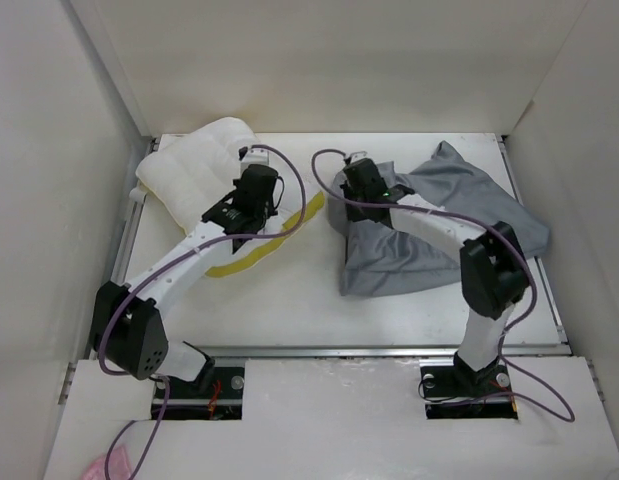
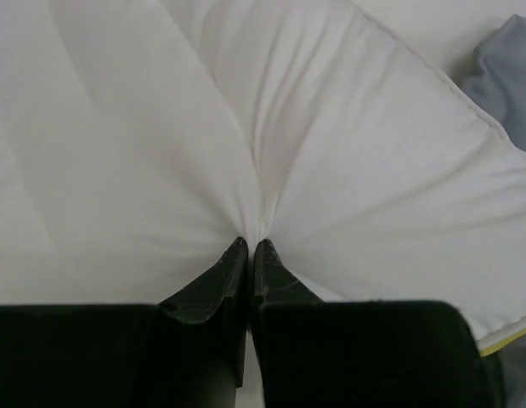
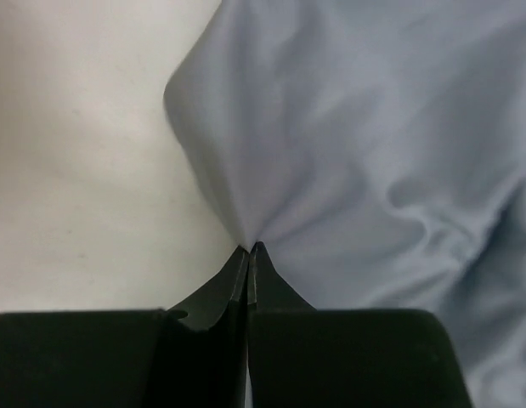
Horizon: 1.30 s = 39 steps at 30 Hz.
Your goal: Put the pillow into the pillowcase
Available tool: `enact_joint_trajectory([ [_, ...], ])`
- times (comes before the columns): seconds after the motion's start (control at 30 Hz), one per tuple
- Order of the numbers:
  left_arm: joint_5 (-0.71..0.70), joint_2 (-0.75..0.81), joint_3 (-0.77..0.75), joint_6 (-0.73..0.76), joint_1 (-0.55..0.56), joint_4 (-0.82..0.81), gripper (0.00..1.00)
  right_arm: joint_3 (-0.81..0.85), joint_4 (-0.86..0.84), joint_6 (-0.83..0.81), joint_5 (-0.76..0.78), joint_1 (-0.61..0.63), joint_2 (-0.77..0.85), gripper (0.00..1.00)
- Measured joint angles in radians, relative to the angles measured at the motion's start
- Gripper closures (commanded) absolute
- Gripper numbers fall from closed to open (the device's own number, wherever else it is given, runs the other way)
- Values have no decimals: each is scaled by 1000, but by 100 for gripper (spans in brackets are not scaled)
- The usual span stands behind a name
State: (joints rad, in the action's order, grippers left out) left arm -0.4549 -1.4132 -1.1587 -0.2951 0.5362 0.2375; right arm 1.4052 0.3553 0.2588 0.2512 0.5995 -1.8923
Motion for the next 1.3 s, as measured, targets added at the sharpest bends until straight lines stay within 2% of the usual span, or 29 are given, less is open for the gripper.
enact_joint_trajectory([
  [0.27,51,5,70,37,79,-56,100,1,66,-38,-95,-86,251,99],
  [0.5,73,-56,68,53,172,-108,100,14,132,-68,-183,-90,257,99],
  [0.67,66,-164,35,33,190,-103,100,41,161,-87,-248,-117,286,99],
  [0.9,14,-291,-58,5,205,-59,100,60,176,-102,-330,-135,401,98],
  [1.1,23,-340,-166,18,243,-60,100,71,182,-113,-414,-135,399,97],
  [1.3,-10,-456,-398,-71,263,-60,100,67,188,-126,-496,-136,393,96],
])
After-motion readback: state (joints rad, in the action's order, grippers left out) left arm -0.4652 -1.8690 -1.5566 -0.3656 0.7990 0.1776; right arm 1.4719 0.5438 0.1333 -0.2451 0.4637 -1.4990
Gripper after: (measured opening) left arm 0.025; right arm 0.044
